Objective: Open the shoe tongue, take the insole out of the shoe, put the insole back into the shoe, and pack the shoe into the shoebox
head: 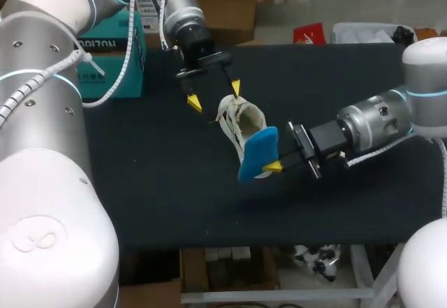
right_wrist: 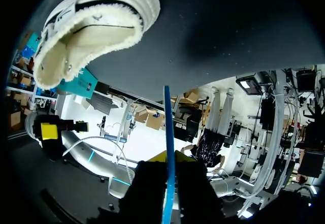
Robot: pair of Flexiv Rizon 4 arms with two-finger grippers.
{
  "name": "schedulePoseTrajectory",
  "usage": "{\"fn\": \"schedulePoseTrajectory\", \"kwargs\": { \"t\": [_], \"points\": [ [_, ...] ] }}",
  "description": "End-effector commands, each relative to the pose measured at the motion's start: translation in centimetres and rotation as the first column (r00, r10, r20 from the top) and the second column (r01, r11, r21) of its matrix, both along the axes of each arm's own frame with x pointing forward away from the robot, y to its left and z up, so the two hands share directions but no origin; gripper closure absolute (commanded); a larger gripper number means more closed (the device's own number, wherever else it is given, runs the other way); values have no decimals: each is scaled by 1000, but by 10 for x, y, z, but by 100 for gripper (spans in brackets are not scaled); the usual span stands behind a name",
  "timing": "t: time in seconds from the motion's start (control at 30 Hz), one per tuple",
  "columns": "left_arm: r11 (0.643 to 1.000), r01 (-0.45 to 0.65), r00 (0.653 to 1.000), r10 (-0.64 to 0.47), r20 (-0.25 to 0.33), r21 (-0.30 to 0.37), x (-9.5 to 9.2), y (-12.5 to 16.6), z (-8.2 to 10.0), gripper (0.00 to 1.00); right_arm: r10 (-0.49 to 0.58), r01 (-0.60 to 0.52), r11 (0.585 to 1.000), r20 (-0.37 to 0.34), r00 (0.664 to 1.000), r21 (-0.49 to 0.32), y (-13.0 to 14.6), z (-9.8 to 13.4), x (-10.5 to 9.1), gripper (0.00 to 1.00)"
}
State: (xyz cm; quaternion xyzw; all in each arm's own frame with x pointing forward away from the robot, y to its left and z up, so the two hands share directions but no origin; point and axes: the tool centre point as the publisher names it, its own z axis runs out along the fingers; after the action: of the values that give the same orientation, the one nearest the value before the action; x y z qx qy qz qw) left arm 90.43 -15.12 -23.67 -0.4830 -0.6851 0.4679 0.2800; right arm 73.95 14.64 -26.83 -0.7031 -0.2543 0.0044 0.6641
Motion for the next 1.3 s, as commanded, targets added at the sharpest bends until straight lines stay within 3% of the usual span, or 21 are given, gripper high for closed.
{"fn": "schedulePoseTrajectory", "kwargs": {
  "t": [0.03, 0.87, 1.07, 1.3],
  "points": [
    [995, 99, 995, -98, -36, 29, 11, -1, -3, 0, 0, 0, 1000, -1, 1000, -1, 0, 0, 0, 100],
    [995, 99, 995, -98, -36, 29, 11, -1, -3, 0, 0, 0, 1000, -1, 1000, -1, 0, 0, 0, 100],
    [997, -69, 998, 68, -19, -37, -3, 4, -6, 0, -66, 66, 998, -17, 998, -9, 1, -4, 0, 100],
    [941, -297, 954, 300, -8, -163, -27, 14, -4, 0, -134, 134, 991, 6, 991, -11, 4, -4, -1, 100]
  ]
}}
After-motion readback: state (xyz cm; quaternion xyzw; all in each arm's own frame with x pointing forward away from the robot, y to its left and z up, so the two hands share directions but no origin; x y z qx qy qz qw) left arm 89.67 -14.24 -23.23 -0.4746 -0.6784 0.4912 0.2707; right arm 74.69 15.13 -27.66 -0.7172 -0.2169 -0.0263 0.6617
